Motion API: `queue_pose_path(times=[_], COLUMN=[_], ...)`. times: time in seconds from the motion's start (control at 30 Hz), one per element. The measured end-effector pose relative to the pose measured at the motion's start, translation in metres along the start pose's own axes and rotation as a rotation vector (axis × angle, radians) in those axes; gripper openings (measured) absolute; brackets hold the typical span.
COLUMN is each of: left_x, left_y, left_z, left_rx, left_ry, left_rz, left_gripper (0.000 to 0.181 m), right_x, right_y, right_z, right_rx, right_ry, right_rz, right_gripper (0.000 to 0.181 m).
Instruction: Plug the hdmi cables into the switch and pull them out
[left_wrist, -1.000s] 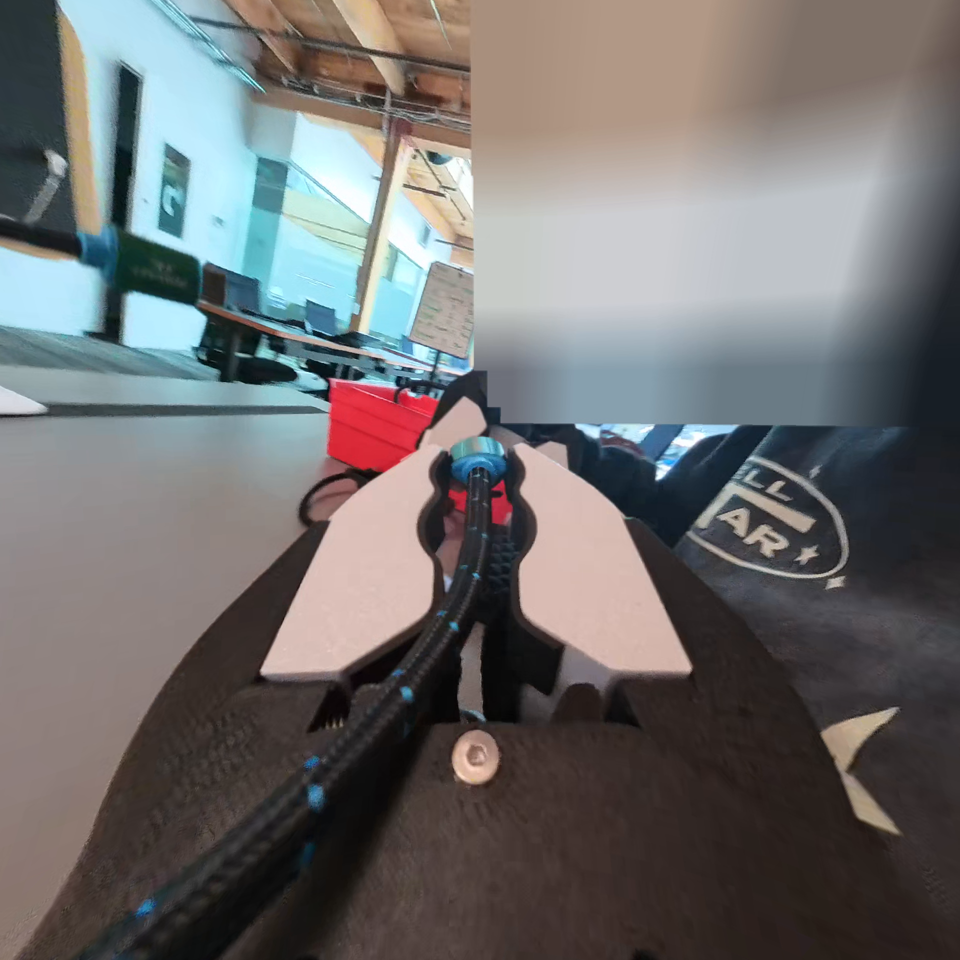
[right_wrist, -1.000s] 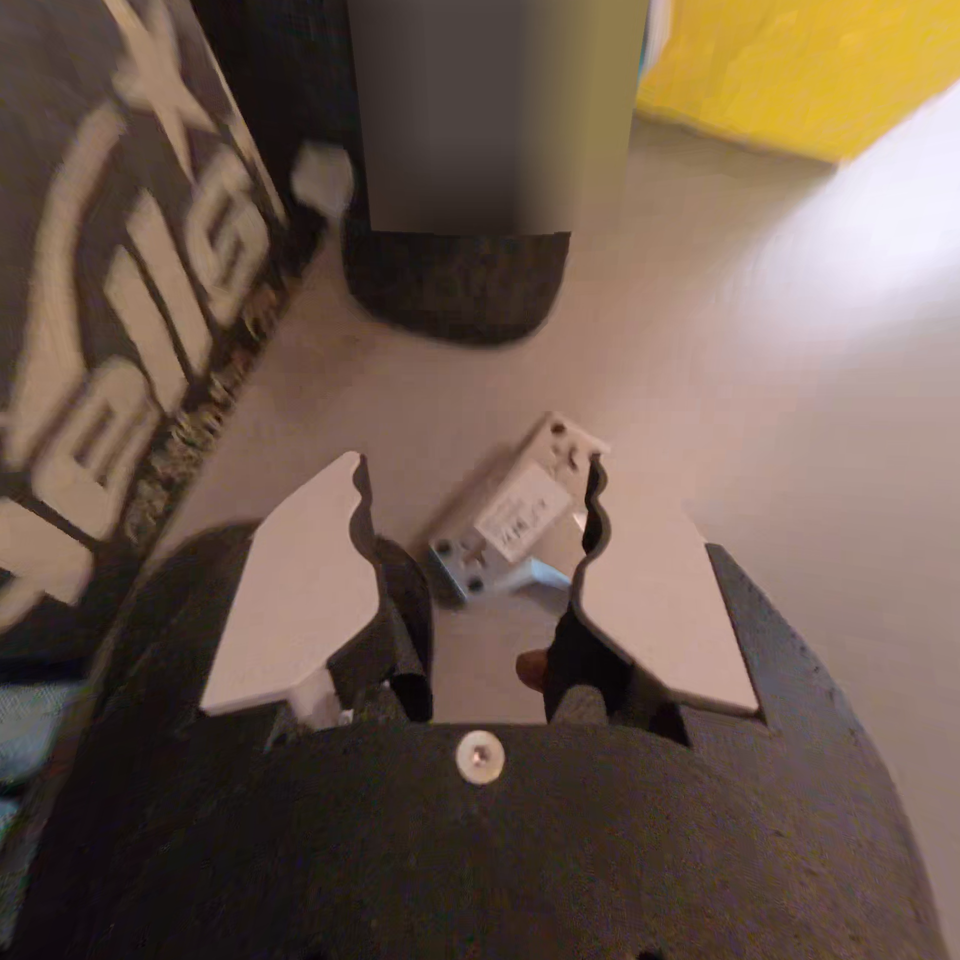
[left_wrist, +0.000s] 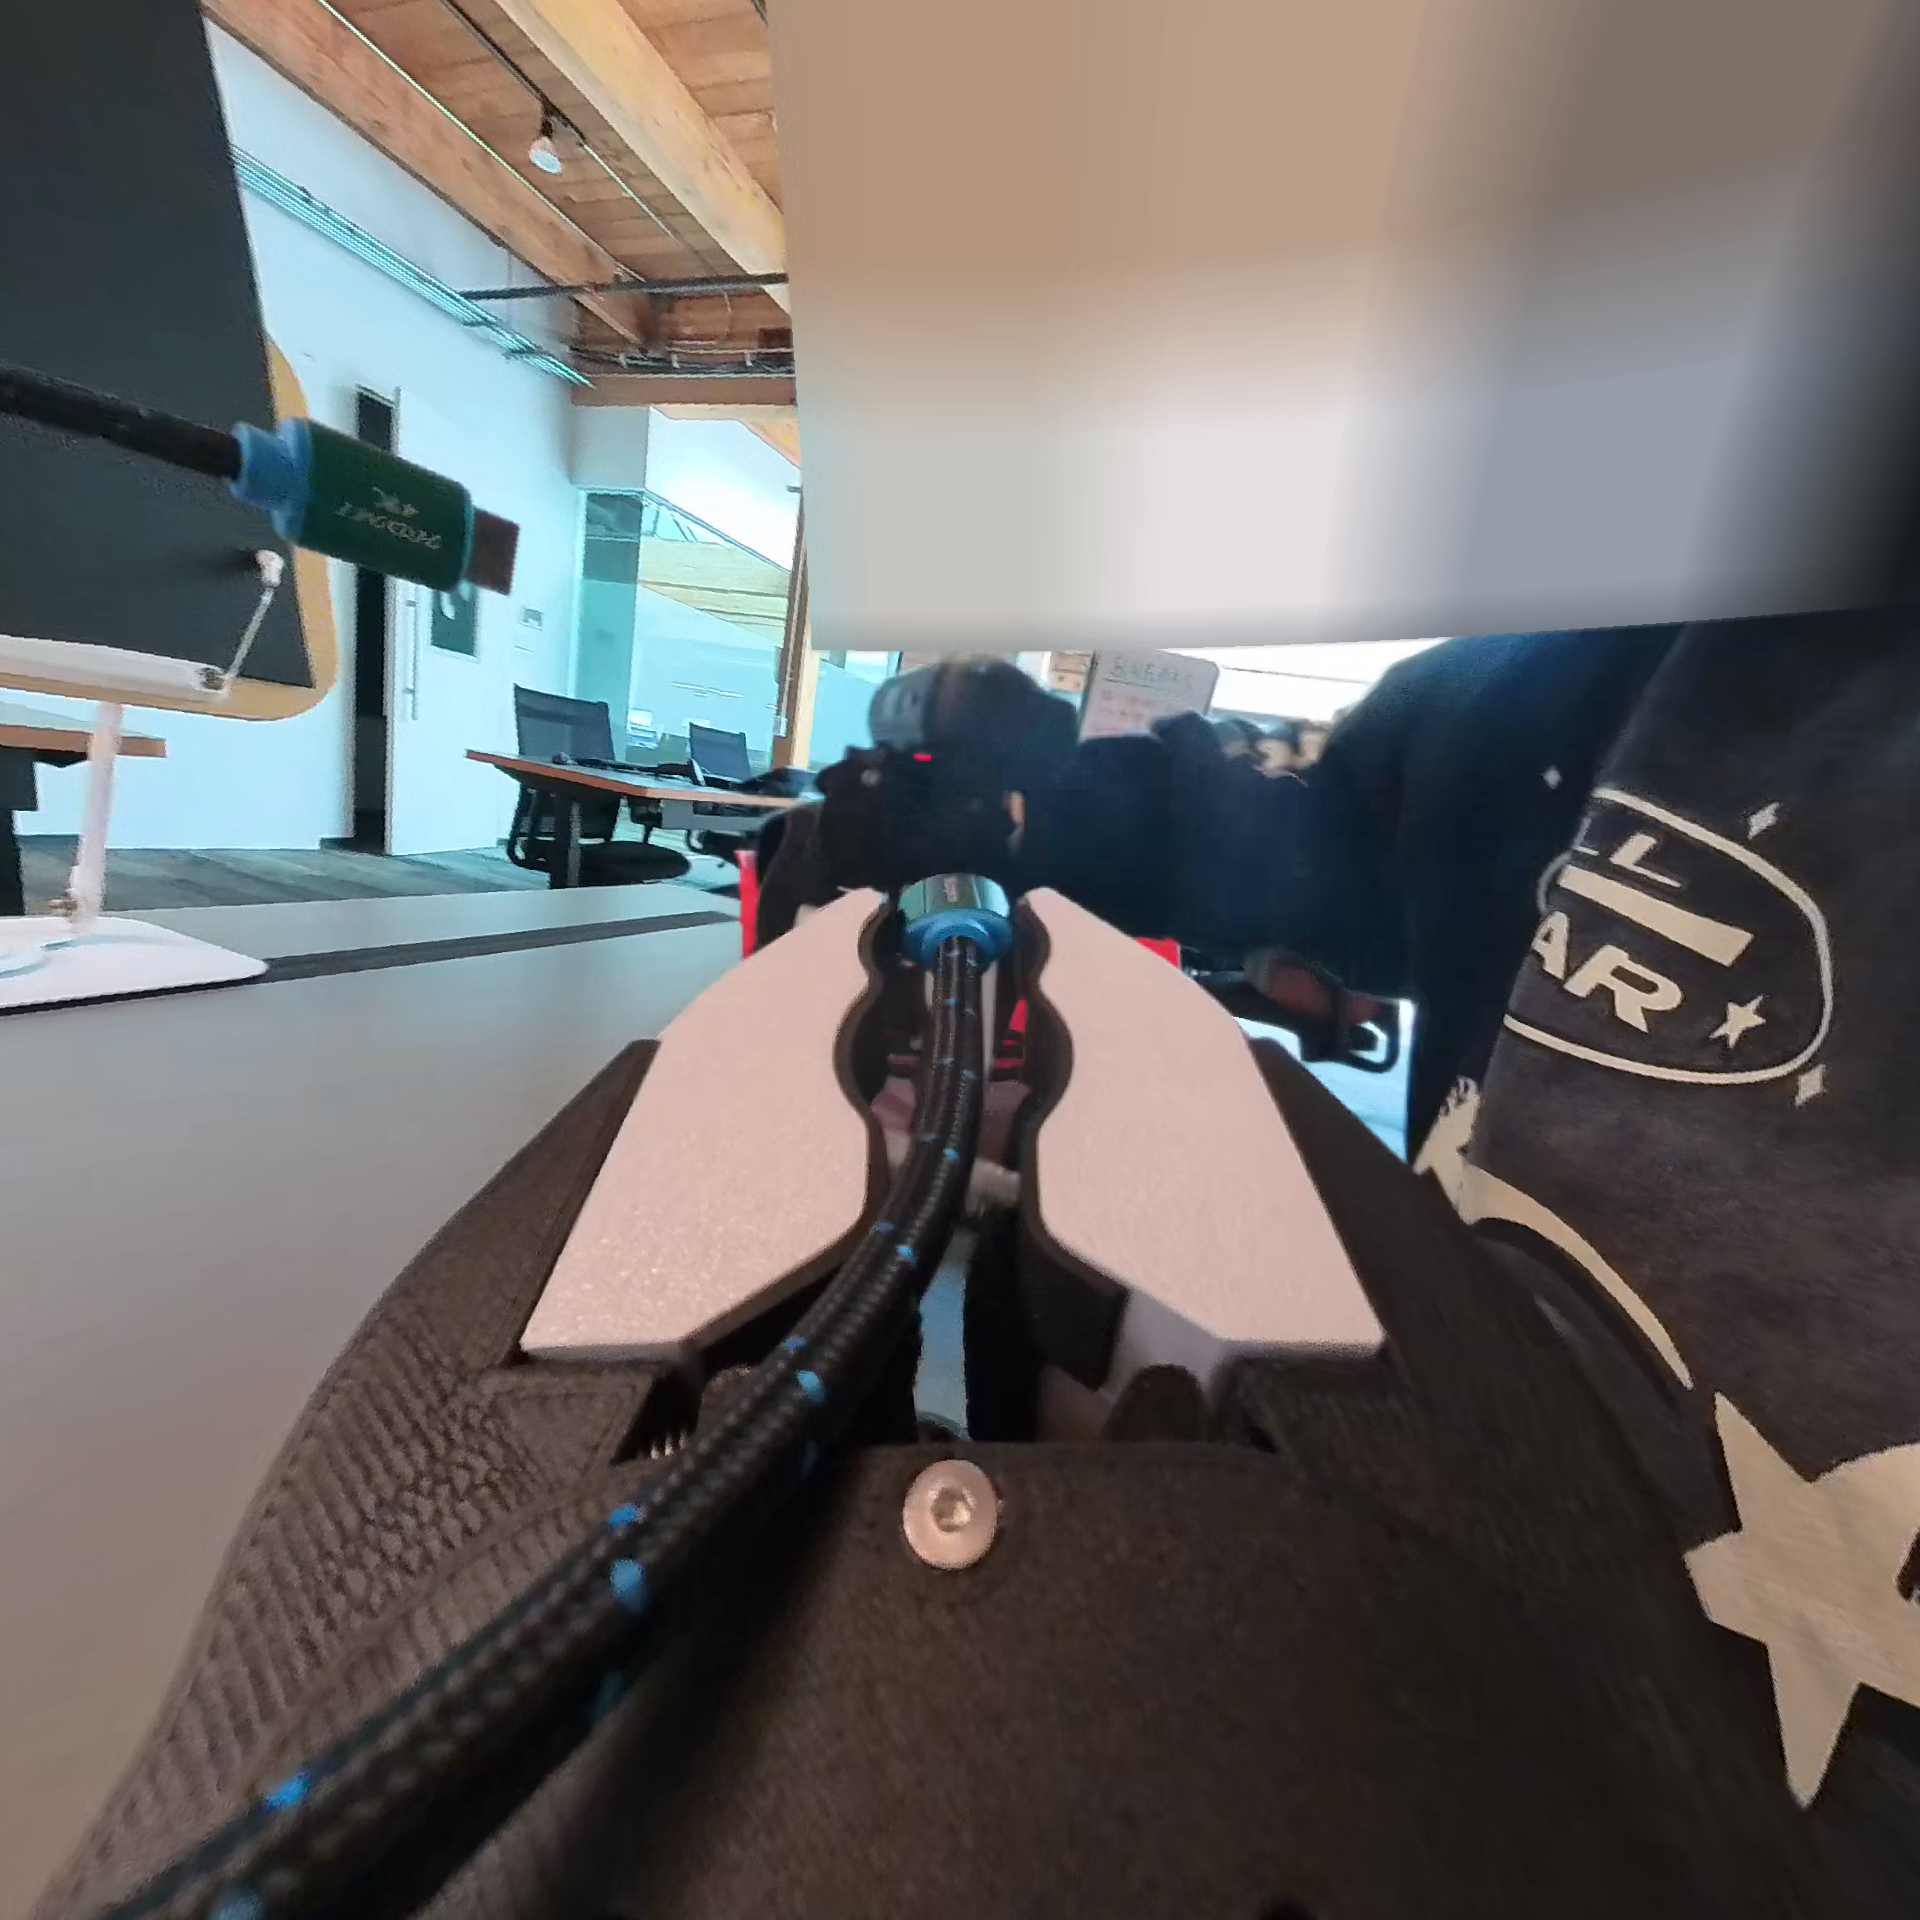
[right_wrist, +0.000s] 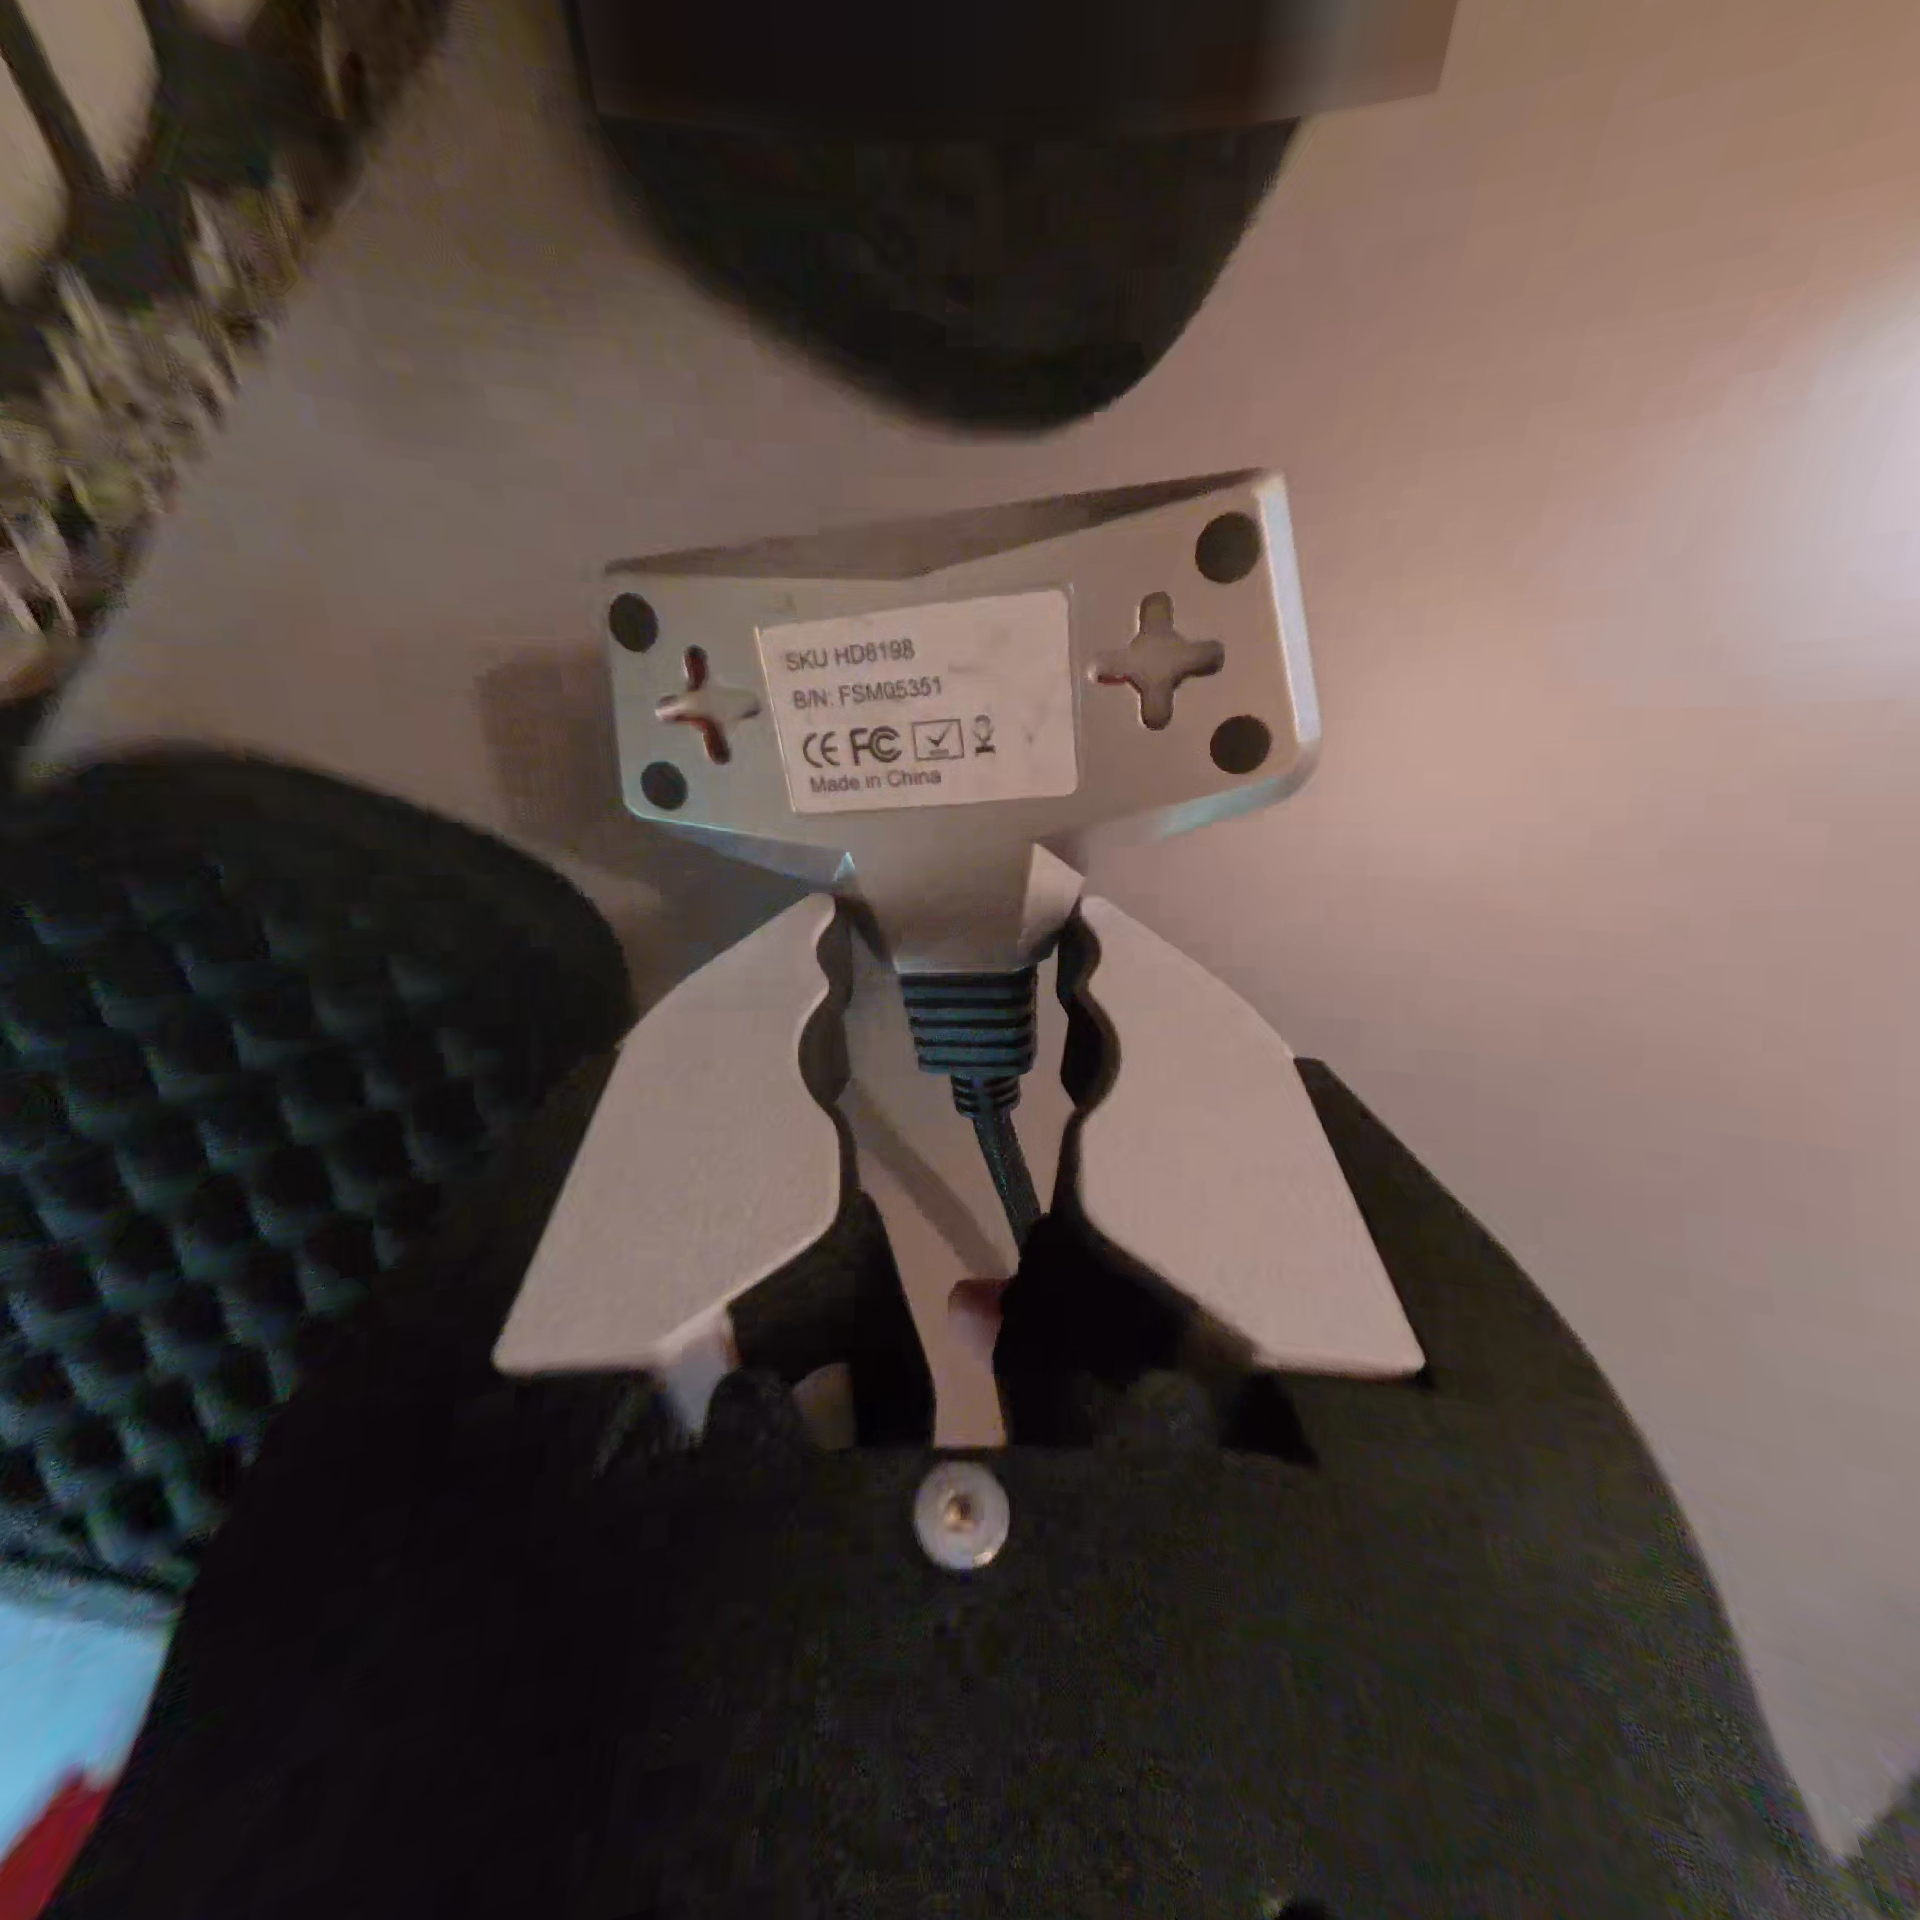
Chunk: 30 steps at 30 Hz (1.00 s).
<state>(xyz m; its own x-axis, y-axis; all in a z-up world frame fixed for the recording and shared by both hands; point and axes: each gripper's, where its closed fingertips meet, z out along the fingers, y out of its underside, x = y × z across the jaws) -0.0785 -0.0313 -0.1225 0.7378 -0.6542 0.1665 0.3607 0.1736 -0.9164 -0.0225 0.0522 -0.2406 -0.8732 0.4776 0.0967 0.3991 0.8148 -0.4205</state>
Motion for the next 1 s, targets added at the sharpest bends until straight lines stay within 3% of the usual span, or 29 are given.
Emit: queue_pose_path(times=[0.13, 0.3, 0.4, 0.57, 1.0], left_x=[-0.002, 0.006, 0.009, 0.016, 0.017], left_y=[0.003, 0.025, 0.040, 0.049, 0.052], left_z=[0.001, 0.006, 0.004, 0.003, 0.005], left_rx=[-0.045, -0.258, -0.380, -0.442, -0.476], left_ry=[-0.026, 0.002, 0.034, 0.103, 0.095], left_rz=[0.035, 0.185, 0.229, 0.189, 0.227], left_gripper=[0.020, 0.021, 0.021, 0.021, 0.021], right_x=[-0.005, -0.026, -0.030, -0.030, -0.028], right_y=[-0.032, -0.048, -0.050, -0.050, -0.048], right_z=[-0.021, -0.014, -0.011, -0.012, -0.012], right_rx=[0.343, 0.551, 0.583, 0.631, 0.655], right_ry=[0.072, -0.021, -0.028, -0.036, -0.017], right_rz=[0.233, 0.395, 0.393, 0.386, 0.416], right_gripper=[0.039, 0.038, 0.038, 0.038, 0.038])
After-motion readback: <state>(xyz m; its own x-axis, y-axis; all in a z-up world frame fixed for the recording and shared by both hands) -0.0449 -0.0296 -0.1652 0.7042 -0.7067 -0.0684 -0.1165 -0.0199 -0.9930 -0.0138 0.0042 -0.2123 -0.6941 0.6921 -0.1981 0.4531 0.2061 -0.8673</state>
